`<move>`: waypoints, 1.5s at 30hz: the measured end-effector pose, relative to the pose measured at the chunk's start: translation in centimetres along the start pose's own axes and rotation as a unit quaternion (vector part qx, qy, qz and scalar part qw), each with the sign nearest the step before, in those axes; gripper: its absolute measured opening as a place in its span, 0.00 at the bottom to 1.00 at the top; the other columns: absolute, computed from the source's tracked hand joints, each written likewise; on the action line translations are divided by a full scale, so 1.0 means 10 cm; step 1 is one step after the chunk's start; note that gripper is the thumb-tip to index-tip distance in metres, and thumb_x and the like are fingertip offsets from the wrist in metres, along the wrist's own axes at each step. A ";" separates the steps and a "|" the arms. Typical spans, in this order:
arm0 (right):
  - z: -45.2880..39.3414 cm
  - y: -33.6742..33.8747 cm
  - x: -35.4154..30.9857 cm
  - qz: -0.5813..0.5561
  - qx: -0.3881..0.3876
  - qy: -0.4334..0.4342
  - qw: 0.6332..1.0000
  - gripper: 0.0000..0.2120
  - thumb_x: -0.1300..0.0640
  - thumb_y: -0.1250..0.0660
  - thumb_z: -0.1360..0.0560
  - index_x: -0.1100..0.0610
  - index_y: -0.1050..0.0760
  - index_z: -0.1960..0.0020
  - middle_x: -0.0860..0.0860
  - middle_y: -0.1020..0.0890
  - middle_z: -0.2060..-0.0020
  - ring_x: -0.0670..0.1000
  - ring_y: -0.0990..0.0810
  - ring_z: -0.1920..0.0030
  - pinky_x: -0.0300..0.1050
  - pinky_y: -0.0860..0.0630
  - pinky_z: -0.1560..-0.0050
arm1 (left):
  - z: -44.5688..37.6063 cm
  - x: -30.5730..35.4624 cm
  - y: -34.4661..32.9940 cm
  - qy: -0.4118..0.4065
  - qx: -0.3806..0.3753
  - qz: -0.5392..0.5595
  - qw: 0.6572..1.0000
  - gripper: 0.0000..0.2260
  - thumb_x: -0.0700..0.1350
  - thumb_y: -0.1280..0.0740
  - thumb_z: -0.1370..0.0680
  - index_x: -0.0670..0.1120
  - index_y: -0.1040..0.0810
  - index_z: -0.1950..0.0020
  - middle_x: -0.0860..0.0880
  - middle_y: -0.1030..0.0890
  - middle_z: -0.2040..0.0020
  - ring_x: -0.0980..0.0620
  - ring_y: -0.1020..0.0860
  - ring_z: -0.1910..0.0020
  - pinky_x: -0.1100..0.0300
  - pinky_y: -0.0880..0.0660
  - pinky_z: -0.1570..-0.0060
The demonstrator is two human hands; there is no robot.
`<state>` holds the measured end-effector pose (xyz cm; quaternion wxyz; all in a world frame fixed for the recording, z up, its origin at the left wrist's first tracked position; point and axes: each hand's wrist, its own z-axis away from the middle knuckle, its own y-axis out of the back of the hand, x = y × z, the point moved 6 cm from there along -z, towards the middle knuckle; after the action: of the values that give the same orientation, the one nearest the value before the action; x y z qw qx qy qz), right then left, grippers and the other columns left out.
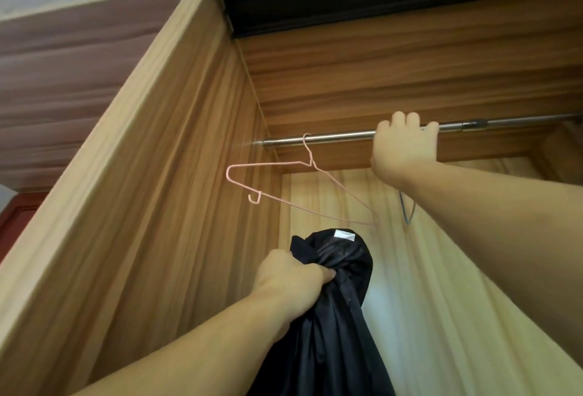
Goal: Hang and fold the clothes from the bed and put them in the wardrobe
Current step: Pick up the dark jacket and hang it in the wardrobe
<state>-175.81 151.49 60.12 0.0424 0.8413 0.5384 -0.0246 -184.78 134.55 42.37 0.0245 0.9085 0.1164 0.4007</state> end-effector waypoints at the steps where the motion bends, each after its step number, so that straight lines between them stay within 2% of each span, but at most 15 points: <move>1: -0.02 -0.04 0.09 -0.019 -0.034 -0.019 0.999 0.18 0.57 0.39 0.23 0.59 0.30 0.34 0.57 0.27 0.39 0.61 0.27 0.38 0.56 0.32 0.42 | 0.00 0.02 -0.07 0.000 -0.008 0.007 1.000 0.12 0.48 0.24 0.33 0.45 0.18 0.52 0.48 0.15 0.57 0.46 0.16 0.57 0.51 0.19 0.50; 5: 0.00 -0.15 0.33 -0.027 -0.100 -0.014 0.995 0.12 0.63 0.40 0.24 0.58 0.24 0.43 0.55 0.21 0.47 0.59 0.21 0.44 0.48 0.29 0.53 | 0.02 0.13 -0.27 -0.003 -0.026 0.029 0.999 0.09 0.46 0.25 0.30 0.44 0.18 0.53 0.47 0.15 0.57 0.46 0.16 0.57 0.54 0.19 0.52; 10: 0.06 -0.30 0.56 -0.150 -0.175 -0.083 0.969 0.01 0.61 0.38 0.23 0.58 0.29 0.51 0.55 0.27 0.58 0.59 0.26 0.54 0.47 0.31 0.54 | 0.02 0.21 -0.39 -0.006 -0.020 0.045 0.999 0.09 0.46 0.24 0.30 0.44 0.18 0.53 0.46 0.15 0.58 0.45 0.16 0.57 0.51 0.19 0.50; 13: 0.09 -0.35 0.60 -0.242 -0.168 -0.120 0.948 0.17 0.46 0.43 0.20 0.59 0.26 0.44 0.57 0.23 0.49 0.60 0.25 0.51 0.48 0.29 0.52 | 0.05 0.23 -0.43 -0.007 -0.020 0.054 0.998 0.09 0.46 0.25 0.30 0.44 0.18 0.53 0.47 0.15 0.58 0.45 0.16 0.57 0.52 0.19 0.51; 16: 0.22 -0.41 0.45 -0.387 -0.222 -0.171 0.878 0.38 0.30 0.46 0.26 0.61 0.26 0.35 0.56 0.23 0.46 0.59 0.23 0.48 0.48 0.29 0.49 | 0.13 0.24 -0.46 -0.005 -0.025 0.065 0.998 0.09 0.46 0.25 0.29 0.44 0.18 0.52 0.47 0.15 0.57 0.47 0.17 0.57 0.58 0.20 0.56; 19: 0.26 -0.36 0.16 -0.465 -0.303 -0.136 0.821 0.36 0.33 0.40 0.25 0.59 0.31 0.30 0.53 0.29 0.44 0.54 0.32 0.48 0.43 0.34 0.50 | 0.19 0.23 -0.49 -0.001 -0.027 0.058 0.998 0.11 0.48 0.25 0.30 0.45 0.19 0.52 0.47 0.15 0.56 0.46 0.17 0.56 0.54 0.19 0.52; 22: 0.18 -0.21 -0.11 -0.527 -0.313 -0.101 0.783 0.30 0.39 0.41 0.21 0.58 0.34 0.27 0.53 0.28 0.33 0.55 0.28 0.38 0.42 0.29 0.43 | 0.23 0.21 -0.47 0.000 -0.031 0.057 0.998 0.12 0.49 0.24 0.32 0.46 0.18 0.53 0.48 0.15 0.56 0.46 0.16 0.56 0.51 0.19 0.49; 24: 0.12 -0.19 -0.20 -0.518 -0.271 -0.137 0.799 0.37 0.32 0.41 0.26 0.57 0.33 0.28 0.56 0.30 0.30 0.58 0.30 0.32 0.50 0.33 0.34 | 0.25 0.19 -0.42 -0.001 -0.030 0.057 0.998 0.11 0.49 0.24 0.32 0.46 0.18 0.53 0.49 0.15 0.57 0.47 0.16 0.56 0.52 0.19 0.50; 27: 0.14 -0.16 -0.32 -0.435 -0.230 -0.140 0.859 0.45 0.30 0.33 0.34 0.57 0.36 0.28 0.57 0.30 0.34 0.61 0.33 0.32 0.55 0.32 0.34 | 0.29 0.14 -0.31 -0.007 -0.027 0.054 0.998 0.11 0.48 0.25 0.31 0.46 0.18 0.53 0.49 0.15 0.56 0.48 0.16 0.57 0.56 0.19 0.52; 32: 0.12 -0.16 -0.44 -0.479 -0.198 -0.147 0.842 0.25 0.44 0.30 0.27 0.61 0.28 0.40 0.54 0.25 0.50 0.56 0.24 0.47 0.47 0.25 0.46 | 0.33 0.01 -0.16 0.001 -0.033 0.060 0.998 0.11 0.48 0.24 0.32 0.46 0.17 0.53 0.49 0.15 0.57 0.48 0.16 0.57 0.53 0.19 0.51; 36: 0.08 0.02 -0.13 -0.443 -0.136 -0.180 0.868 0.22 0.44 0.37 0.24 0.61 0.24 0.40 0.57 0.21 0.42 0.61 0.23 0.41 0.47 0.26 0.43 | 0.32 -0.03 -0.14 0.000 -0.034 0.049 0.998 0.12 0.49 0.25 0.33 0.47 0.17 0.53 0.50 0.15 0.56 0.49 0.16 0.57 0.53 0.19 0.50; 38: 0.01 0.04 0.05 -0.407 -0.159 -0.182 0.881 0.15 0.53 0.39 0.22 0.62 0.24 0.43 0.58 0.21 0.43 0.60 0.23 0.46 0.46 0.27 0.49 | 0.33 -0.02 -0.17 -0.001 -0.042 0.038 0.998 0.12 0.49 0.25 0.33 0.47 0.17 0.53 0.50 0.15 0.57 0.49 0.16 0.57 0.54 0.19 0.51; 42: -0.08 -0.07 0.44 -0.382 -0.236 -0.223 0.865 0.07 0.66 0.43 0.21 0.60 0.30 0.57 0.59 0.30 0.65 0.55 0.32 0.68 0.40 0.28 0.80 | 0.33 -0.01 -0.22 -0.008 -0.047 0.019 0.999 0.12 0.50 0.24 0.33 0.47 0.18 0.53 0.51 0.15 0.56 0.50 0.17 0.58 0.57 0.20 0.54; 44: -0.05 -0.04 0.51 -0.389 -0.213 -0.201 0.873 0.07 0.67 0.43 0.21 0.61 0.31 0.57 0.56 0.32 0.68 0.55 0.33 0.70 0.34 0.35 0.85 | 0.33 -0.01 -0.22 -0.013 -0.046 0.014 0.999 0.11 0.49 0.25 0.33 0.47 0.17 0.53 0.51 0.15 0.57 0.51 0.17 0.58 0.57 0.19 0.54; 45: -0.01 -0.03 0.52 -0.383 -0.201 -0.183 0.883 0.07 0.67 0.44 0.21 0.62 0.31 0.57 0.56 0.31 0.68 0.56 0.30 0.69 0.37 0.32 0.81 | 0.34 -0.02 -0.21 -0.015 -0.046 0.015 0.999 0.10 0.49 0.25 0.32 0.47 0.17 0.54 0.51 0.15 0.57 0.50 0.17 0.58 0.57 0.19 0.54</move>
<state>-173.92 156.32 59.78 0.2954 0.5236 0.7947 -0.0835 -182.82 136.69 39.71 0.0619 0.9139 0.0838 0.3924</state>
